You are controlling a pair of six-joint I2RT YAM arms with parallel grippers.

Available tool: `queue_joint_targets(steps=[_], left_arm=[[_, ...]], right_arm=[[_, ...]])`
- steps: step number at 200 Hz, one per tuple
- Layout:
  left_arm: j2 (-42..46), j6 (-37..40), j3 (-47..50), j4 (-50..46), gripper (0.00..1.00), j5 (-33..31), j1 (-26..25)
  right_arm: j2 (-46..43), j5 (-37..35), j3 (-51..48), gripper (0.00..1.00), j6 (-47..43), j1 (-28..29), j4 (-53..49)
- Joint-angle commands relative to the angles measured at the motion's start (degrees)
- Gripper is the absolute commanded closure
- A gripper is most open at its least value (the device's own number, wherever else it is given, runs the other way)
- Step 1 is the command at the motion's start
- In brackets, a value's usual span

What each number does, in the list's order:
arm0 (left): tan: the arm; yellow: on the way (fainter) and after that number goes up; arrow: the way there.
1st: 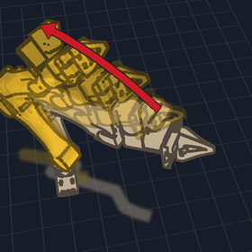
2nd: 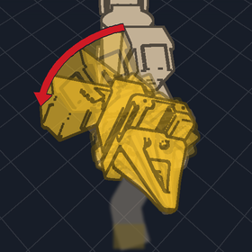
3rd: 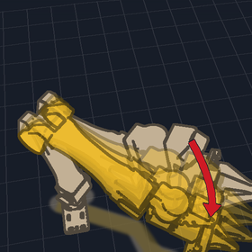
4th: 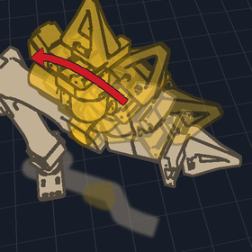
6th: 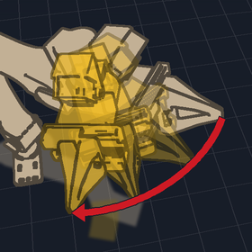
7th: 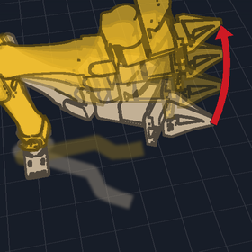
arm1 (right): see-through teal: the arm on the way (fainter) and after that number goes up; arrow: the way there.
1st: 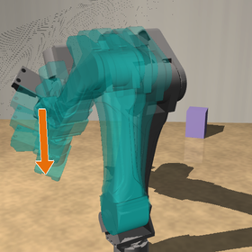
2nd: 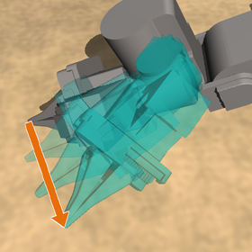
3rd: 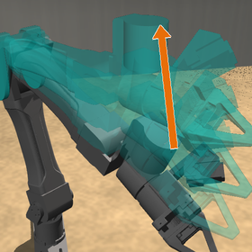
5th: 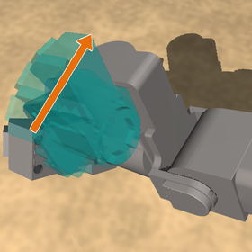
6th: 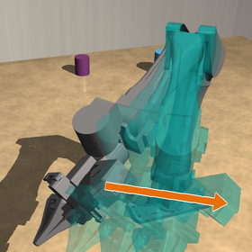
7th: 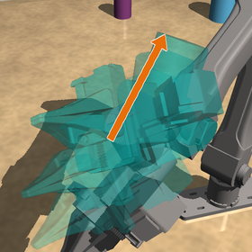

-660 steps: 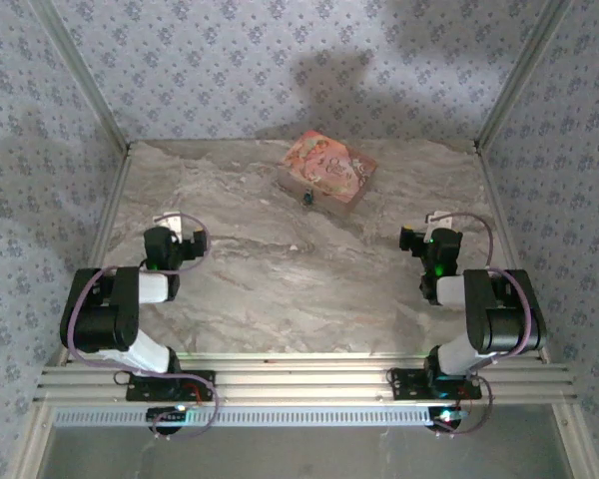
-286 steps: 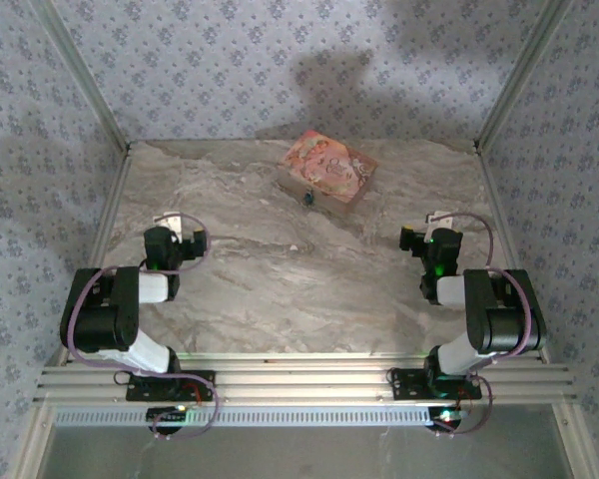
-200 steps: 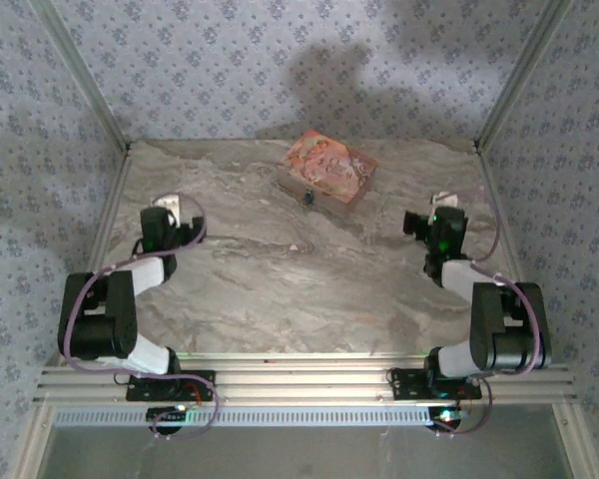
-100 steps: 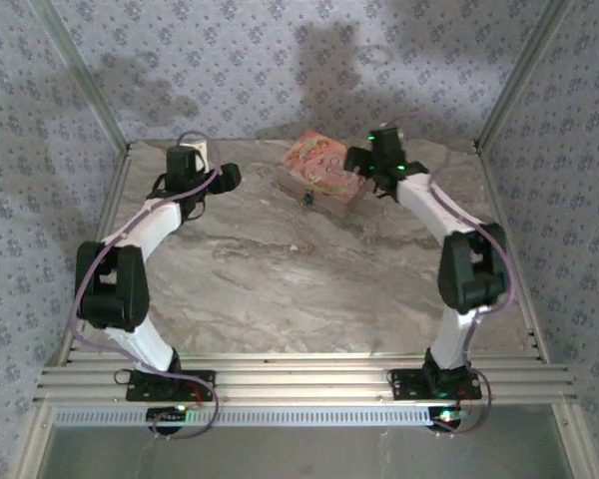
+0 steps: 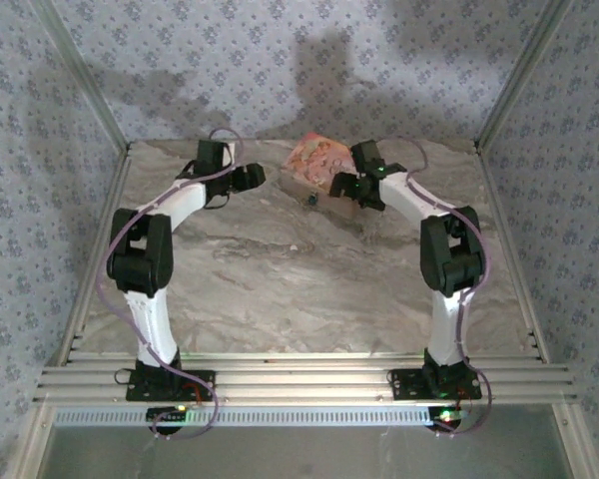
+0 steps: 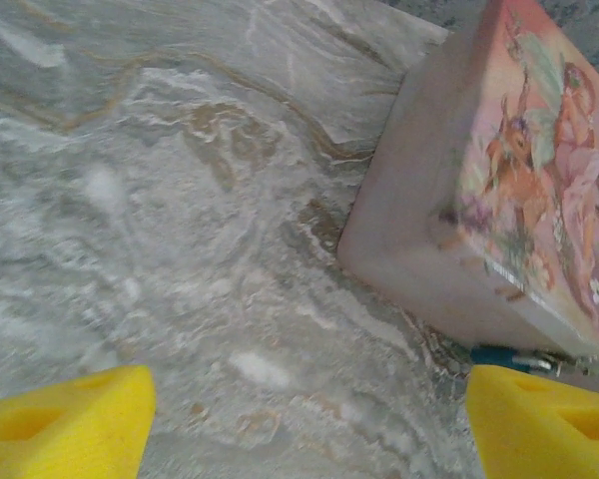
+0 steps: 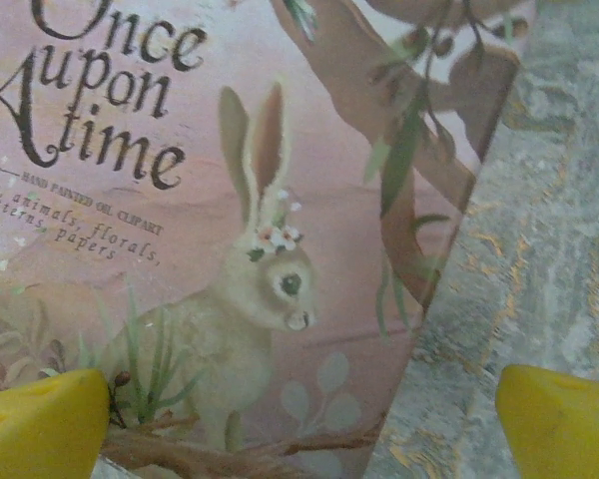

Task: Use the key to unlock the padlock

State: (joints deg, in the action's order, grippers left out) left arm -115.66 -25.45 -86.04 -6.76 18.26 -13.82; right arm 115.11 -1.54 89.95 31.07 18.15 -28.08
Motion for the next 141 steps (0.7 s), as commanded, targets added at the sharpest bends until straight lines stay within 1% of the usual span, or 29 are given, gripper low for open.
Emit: queue_joint_targets(steps=[1, 23, 39, 55, 85, 108, 126, 141], left_arm=[[-2.3, -1.2, -5.3, -0.6, 0.19, 4.6, -2.3], [-6.4, -1.1, -11.4, -2.6, 0.19, 6.7, -4.1], [-9.9, -1.7, -15.9, -4.6, 0.19, 8.3, -5.3], [-13.0, -2.8, -19.2, -5.4, 0.21, 9.2, -6.7], [-17.7, -5.3, -23.3, -4.7, 0.29, 11.1, -8.7], [-20.3, -5.9, -25.4, -4.7, 0.36, 11.6, -9.9], [-21.7, -6.9, -25.3, -4.8, 0.41, 12.3, -10.3], [-21.5, -7.2, -25.0, -4.8, 0.44, 12.9, -10.5]], right_arm=[[-0.7, 2.9, -5.7, 0.0, -3.8, -3.1, -8.5], [-2.6, 4.3, -8.9, 0.0, -5.7, -5.6, -9.3], [-4.1, 7.8, -10.8, 0.0, -6.5, -7.7, -8.3], [-5.0, 11.4, -10.7, 0.01, -8.7, -9.1, -8.1], [-4.3, 13.5, -4.8, 0.01, -13.1, -9.5, -10.6], [-1.1, 15.3, 0.8, 0.02, -15.6, -9.6, -13.6], [1.7, 16.4, 4.0, 0.07, -18.4, -9.5, -14.4], [3.1, 19.4, 4.7, 0.12, -18.6, -8.6, -14.2]])
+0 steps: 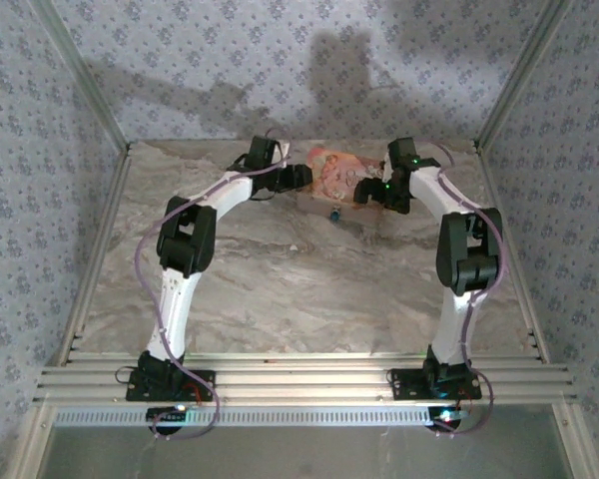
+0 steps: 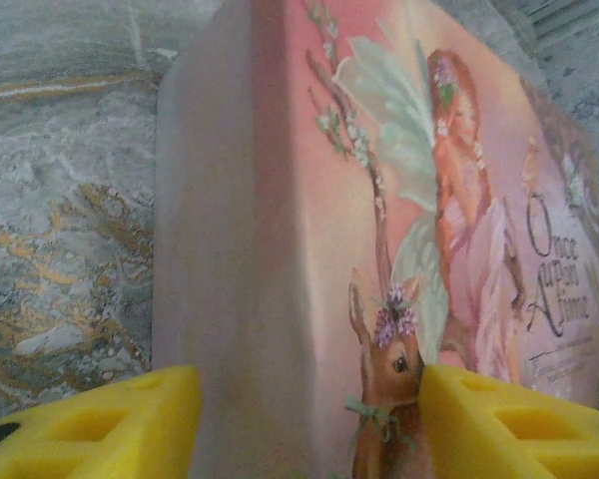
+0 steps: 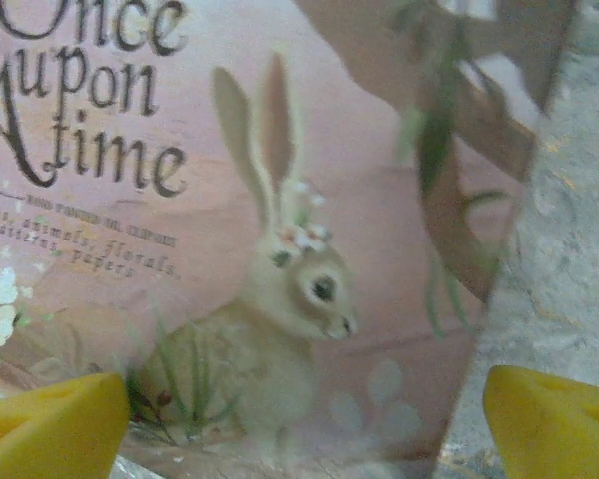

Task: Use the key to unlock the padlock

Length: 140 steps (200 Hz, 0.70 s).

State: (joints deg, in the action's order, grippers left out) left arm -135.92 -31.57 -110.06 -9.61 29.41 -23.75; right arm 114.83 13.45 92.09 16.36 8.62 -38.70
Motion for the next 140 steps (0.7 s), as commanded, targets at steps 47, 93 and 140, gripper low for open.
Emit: queue_joint_targets(steps=[47, 93, 140], left_arm=[[8.6, -0.6, 14.4, 2.7, 0.45, 0.6, 0.0], [24.8, -0.2, 36.5, 5.9, 0.45, -2.0, 4.7], [35.8, 2.2, 48.4, 2.5, 0.42, -4.7, 10.5]], right_arm=[[4.7, 3.5, 2.7, 0.14, -4.3, 9.0, -3.6], [9.0, 3.7, 8.6, 0.14, -2.0, 17.8, -4.0], [13.6, 2.5, 17.7, 0.11, 4.5, 22.6, -4.9]])
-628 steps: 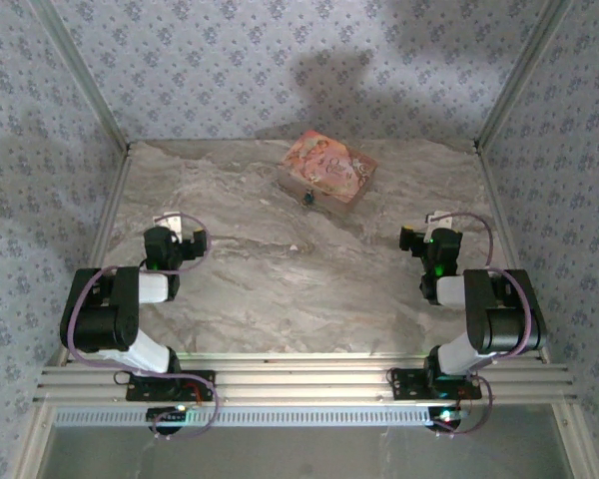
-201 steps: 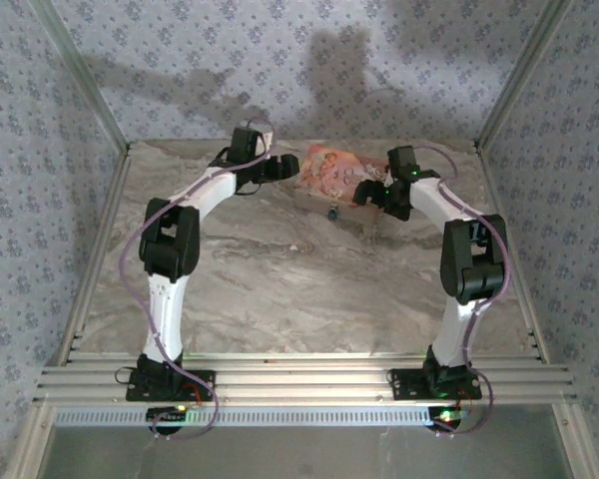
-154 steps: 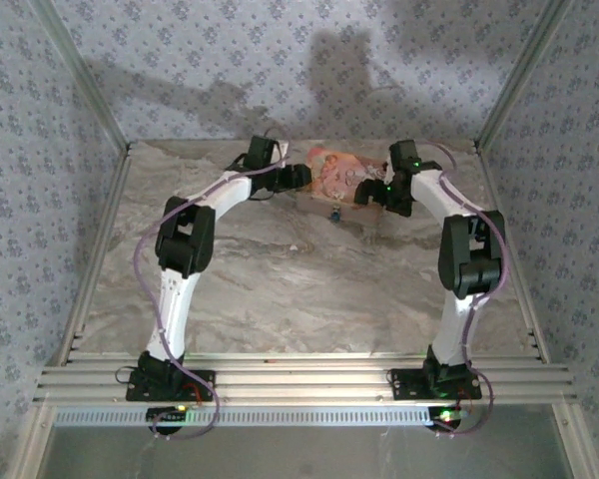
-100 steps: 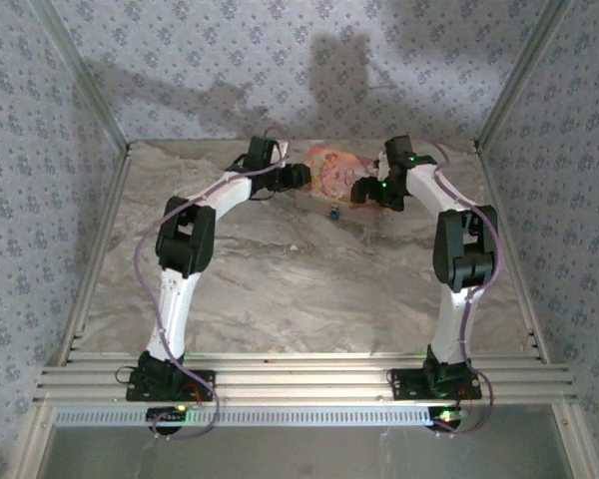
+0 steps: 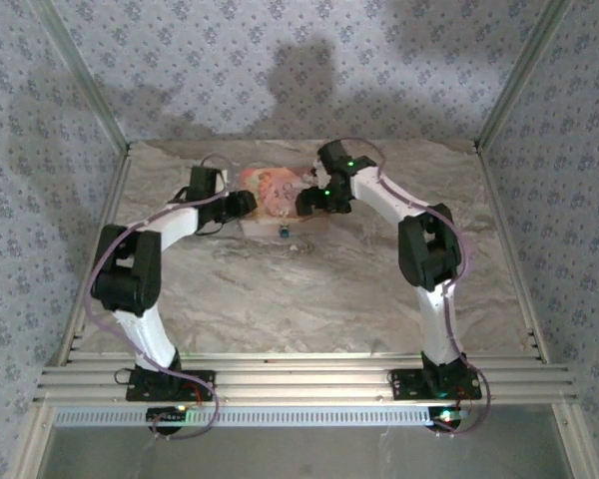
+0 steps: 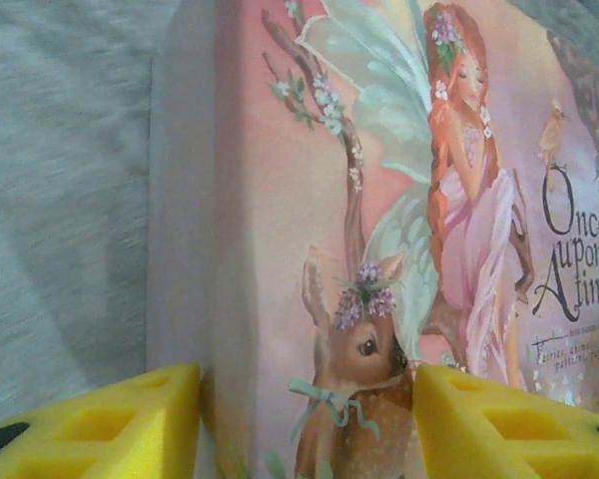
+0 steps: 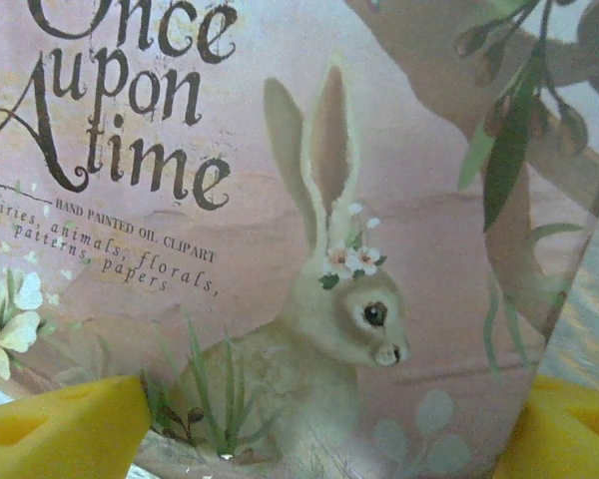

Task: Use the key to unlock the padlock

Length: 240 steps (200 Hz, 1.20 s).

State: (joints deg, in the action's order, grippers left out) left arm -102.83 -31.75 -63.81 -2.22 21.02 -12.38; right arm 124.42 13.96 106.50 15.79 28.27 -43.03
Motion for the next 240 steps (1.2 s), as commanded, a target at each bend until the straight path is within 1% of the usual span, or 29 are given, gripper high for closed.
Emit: queue_joint_targets(steps=[1, 14, 35, 50, 71, 78, 80, 92, 103, 113, 119, 133, 153, 173, 182, 196, 210, 225, 240], left_arm=[[2.9, 2.5, 2.1, -5.1, 0.42, 3.6, -0.8], [4.6, 4.0, 1.6, -8.2, 0.4, 1.0, -0.7], [8.0, 5.9, 0.5, -13.3, 0.34, -3.8, -0.7], [11.0, 7.3, -0.1, -17.1, 0.23, -7.9, -0.7], [16.1, 8.7, 0.2, -21.8, 0.14, -15.0, -0.6], [18.1, 8.6, 0.6, -23.6, 0.04, -17.7, -0.5], [18.6, 8.6, 0.8, -24.1, 0.03, -18.5, -0.5], [21.9, 7.6, 2.2, -26.7, 0.02, -23.7, -0.2], [25.5, 5.0, 4.5, -28.5, 0.02, -29.4, 0.0], [28.9, 1.1, 7.1, -30.2, 0.02, -34.0, 0.7], [30.7, -1.5, 8.6, -31.4, 0.02, -35.6, 1.7], [34.8, -4.4, 12.6, -32.4, 0.02, -34.5, 5.1], [39.5, -6.3, 17.3, -33.7, 0.02, -30.0, 11.5], [41.5, -8.2, 20.1, -35.5, 0.02, -25.8, 18.0], [41.4, -8.9, 20.9, -36.3, 0.02, -25.2, 19.8], [40.6, -10.8, 21.9, -39.6, 0.03, -26.6, 21.7], [39.5, -12.9, 22.8, -41.3, 0.06, -30.1, 22.4], [39.2, -16.2, 24.6, -41.1, 0.06, -33.9, 22.8], [39.6, -18.8, 26.8, -39.3, 0.09, -35.4, 23.7]], right_arm=[[4.1, 1.9, 3.5, 0.11, 5.3, 2.9, -0.6], [3.8, 0.7, 5.5, 0.1, 7.1, 2.3, -1.4], [1.6, -0.2, 7.6, 0.08, 8.6, 0.8, -2.7], [-0.9, 0.6, 7.8, 0.05, 8.7, -0.4, -3.0], [-4.8, 1.2, 7.4, 0.02, 7.6, -1.4, -4.4], [-6.1, 1.3, 6.7, 0.01, 6.8, -1.5, -4.8], [-6.5, 1.3, 6.4, 0.01, 6.5, -1.5, -5.0], [-8.9, 1.2, 4.4, 0.01, 5.5, -1.5, -5.2], [-11.3, 1.1, 1.7, 0.01, 5.0, -1.5, -4.9], [-13.7, 0.2, -1.3, 0.01, 4.8, -1.4, -3.8], [-15.3, -0.5, -3.3, 0.01, 4.6, -1.3, -2.8], [-19.1, -0.5, -8.7, 0.01, 4.9, -0.2, -0.3], [-24.8, -1.8, -17.5, 0.01, 6.7, 2.3, 4.9], [-29.1, -3.1, -25.1, 0.01, 8.6, 5.7, 9.8], [-30.4, -3.5, -27.8, 0.01, 9.2, 7.2, 11.1], [-32.0, -3.6, -30.7, 0.01, 9.9, 8.6, 11.6], [-33.4, -3.0, -32.6, 0.01, 10.3, 9.1, 10.9], [-35.0, -2.5, -34.1, 0.01, 9.8, 9.1, 10.2], [-35.7, -2.3, -34.2, 0.01, 9.3, 9.0, 7.6]])
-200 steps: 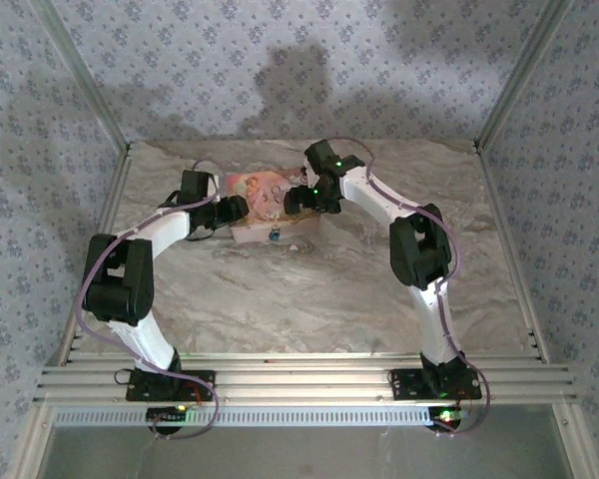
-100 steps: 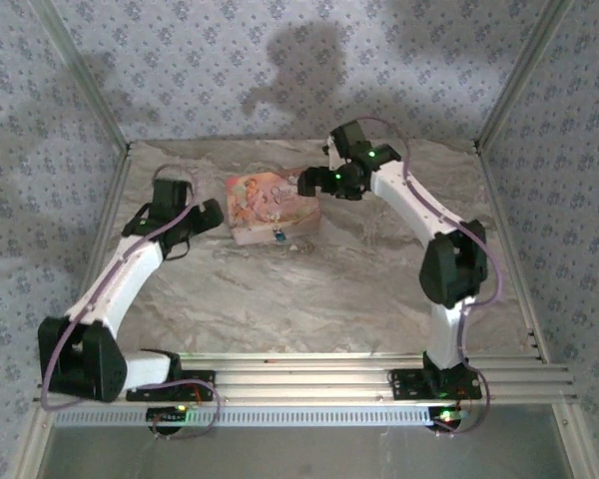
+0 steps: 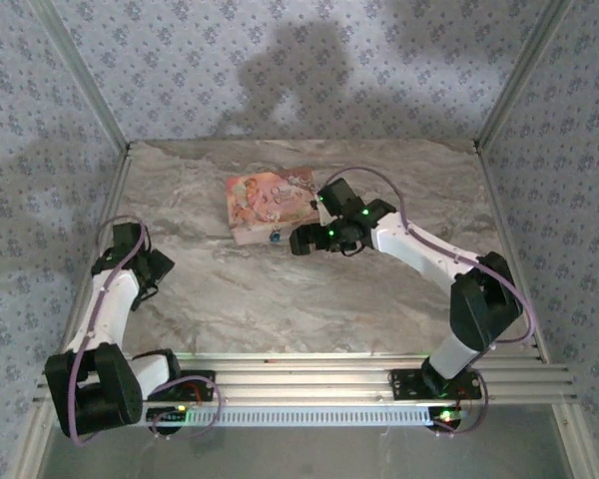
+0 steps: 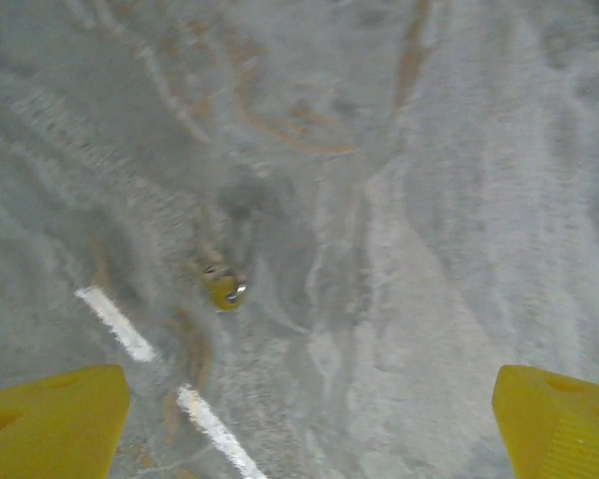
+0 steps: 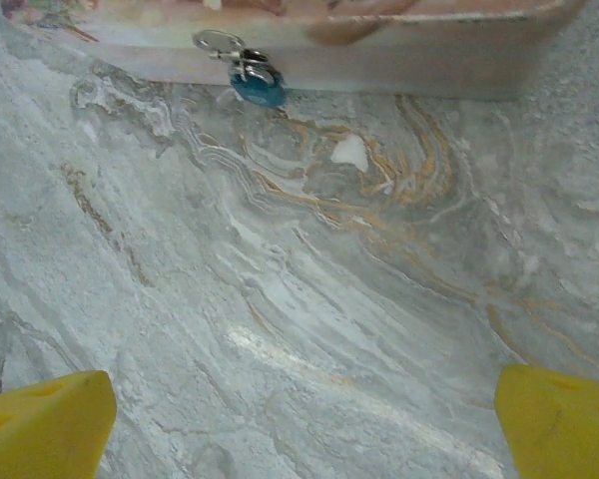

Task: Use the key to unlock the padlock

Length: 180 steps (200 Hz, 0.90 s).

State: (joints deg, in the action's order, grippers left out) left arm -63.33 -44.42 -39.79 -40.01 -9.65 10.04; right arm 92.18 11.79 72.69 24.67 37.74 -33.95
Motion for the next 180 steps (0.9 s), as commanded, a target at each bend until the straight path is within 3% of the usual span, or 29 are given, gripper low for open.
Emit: queue_joint_targets(steps=[1, 51, 95, 140, 180], left_arm=[[0.1, -6.3, 2.9, -1.4, 0.09, -4.9, 1.3], [-2.2, -10.7, 6.0, 0.8, 0.16, -10.8, 3.0], [-5.6, -12.0, 5.5, 4.7, 0.22, -11.2, 3.2], [-5.0, -8.4, 2.4, 5.3, 0.24, -12.2, 3.4], [-7.1, -3.6, -3.9, 1.5, 0.23, -5.3, 3.5]], right_arm=[[-3.5, -0.1, -0.3, 0.01, 0.4, -0.4, -1.8], [-3.6, -0.9, 0.7, 0.01, -1.9, -2.3, -6.2], [-2.7, -2.3, 1.4, 0.01, 0.9, -2.4, -7.3], [0.1, -5.8, 6.7, 0.02, 2.4, -0.3, -11.6], [3.9, -6.2, 11.0, 0.02, 5.3, 1.9, -13.5]])
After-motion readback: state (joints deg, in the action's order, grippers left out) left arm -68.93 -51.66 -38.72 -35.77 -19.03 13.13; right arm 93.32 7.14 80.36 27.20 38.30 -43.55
